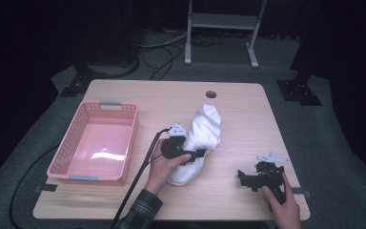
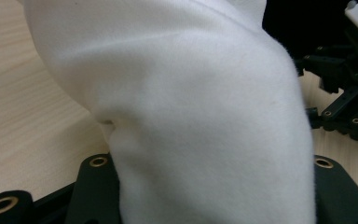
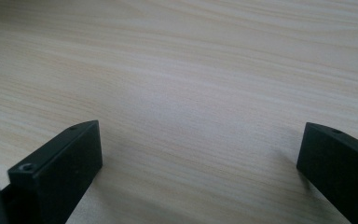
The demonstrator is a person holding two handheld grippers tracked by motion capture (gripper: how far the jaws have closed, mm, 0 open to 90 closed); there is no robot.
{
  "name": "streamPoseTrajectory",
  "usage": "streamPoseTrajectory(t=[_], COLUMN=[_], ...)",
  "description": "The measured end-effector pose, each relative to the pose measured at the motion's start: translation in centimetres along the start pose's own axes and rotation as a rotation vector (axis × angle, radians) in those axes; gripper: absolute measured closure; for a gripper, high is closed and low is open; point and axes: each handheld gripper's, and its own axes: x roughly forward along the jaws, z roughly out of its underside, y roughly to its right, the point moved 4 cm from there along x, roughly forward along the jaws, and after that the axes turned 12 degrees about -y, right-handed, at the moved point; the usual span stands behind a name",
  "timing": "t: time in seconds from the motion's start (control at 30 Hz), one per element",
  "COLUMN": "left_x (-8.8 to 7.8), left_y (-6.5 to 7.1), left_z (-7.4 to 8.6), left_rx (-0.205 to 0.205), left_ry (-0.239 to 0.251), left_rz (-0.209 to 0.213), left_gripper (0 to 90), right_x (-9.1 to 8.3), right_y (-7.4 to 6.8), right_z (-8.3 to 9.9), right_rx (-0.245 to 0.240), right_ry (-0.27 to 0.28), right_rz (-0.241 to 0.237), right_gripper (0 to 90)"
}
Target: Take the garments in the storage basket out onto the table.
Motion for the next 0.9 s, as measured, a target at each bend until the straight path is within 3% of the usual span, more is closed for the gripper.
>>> streamPoseTrajectory(t=[0.5,0.9], left_x=[2.0,2.6], left_y=[-0.3,-0.4], left_z=[-0.3,-0.4], left_rx=[-0.018,-0.035], left_ry=[-0.179,-0.228], left_rz=[-0.007,-0.002], left_gripper=[39.1,30.3], right_x=[0.0,0.0], right_y=[0.0,0.0], right_z=[0.0,0.0], right_rx=[0.000,0.001], right_ry=[0.000,0.000], right_rz=[0.000,0.000], right_gripper=[0.0,0.0])
